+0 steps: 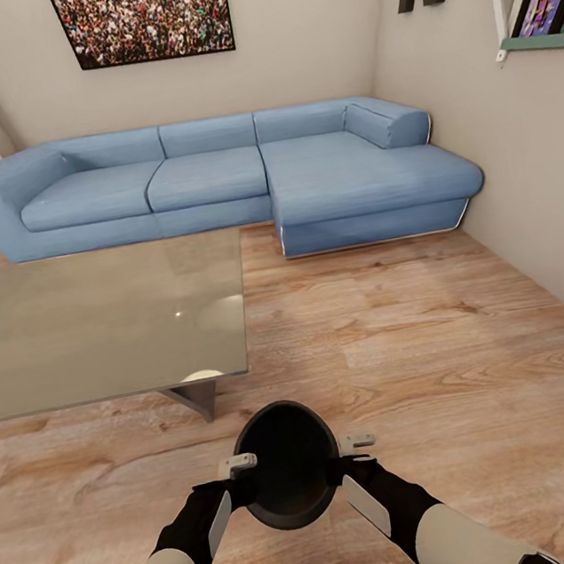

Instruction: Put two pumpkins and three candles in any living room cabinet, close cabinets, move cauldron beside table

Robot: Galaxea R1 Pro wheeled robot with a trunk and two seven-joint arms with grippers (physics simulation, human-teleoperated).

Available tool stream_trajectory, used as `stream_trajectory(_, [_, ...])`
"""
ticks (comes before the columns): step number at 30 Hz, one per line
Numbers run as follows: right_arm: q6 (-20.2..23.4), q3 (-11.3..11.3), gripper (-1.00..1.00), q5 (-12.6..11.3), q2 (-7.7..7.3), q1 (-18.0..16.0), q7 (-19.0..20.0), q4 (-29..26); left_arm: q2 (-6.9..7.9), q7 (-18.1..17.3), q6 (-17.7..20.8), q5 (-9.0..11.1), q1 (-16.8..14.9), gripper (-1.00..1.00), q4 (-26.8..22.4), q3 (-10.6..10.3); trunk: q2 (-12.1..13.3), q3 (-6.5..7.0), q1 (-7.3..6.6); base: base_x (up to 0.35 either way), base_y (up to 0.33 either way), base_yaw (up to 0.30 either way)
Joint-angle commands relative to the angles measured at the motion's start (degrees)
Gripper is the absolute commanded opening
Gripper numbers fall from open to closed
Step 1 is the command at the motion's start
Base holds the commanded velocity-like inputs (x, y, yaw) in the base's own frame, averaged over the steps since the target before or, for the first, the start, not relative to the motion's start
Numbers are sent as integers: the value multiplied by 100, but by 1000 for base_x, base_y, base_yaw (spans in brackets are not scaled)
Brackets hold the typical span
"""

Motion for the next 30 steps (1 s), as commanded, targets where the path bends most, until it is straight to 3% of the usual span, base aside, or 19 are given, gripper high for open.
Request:
stream_trajectory(1, [-262, 288, -100, 8, 17, 24, 166, -18, -10, -6, 58, 112, 2, -100, 38, 103, 3, -2, 4, 0, 0, 0])
stream_trajectory(13, [-259, 288, -100, 8, 17, 24, 166, -18, -10, -6, 58, 113, 1, -100, 38, 103, 3, -2, 4, 0, 0, 0])
stream_trajectory(14, [-258, 288, 100, 8, 17, 24, 166, -18, -10, -6, 58, 113, 1, -100, 38, 103, 3, -2, 4, 0, 0, 0])
stream_trajectory(22, [-253, 288, 100, 8, 17, 24, 166, -18, -10, -6, 58, 112, 1, -100, 38, 103, 3, -2, 4, 0, 0, 0])
stream_trajectory(23, [-253, 288, 100, 8, 17, 24, 166, -18, -10, -6, 58, 112, 2, 100, 38, 103, 3, -2, 4, 0, 0, 0])
stream_trajectory(30, [-253, 288, 100, 8, 17, 24, 166, -18, -10, -6, 58, 114, 2, 100, 38, 103, 3, -2, 4, 0, 0, 0])
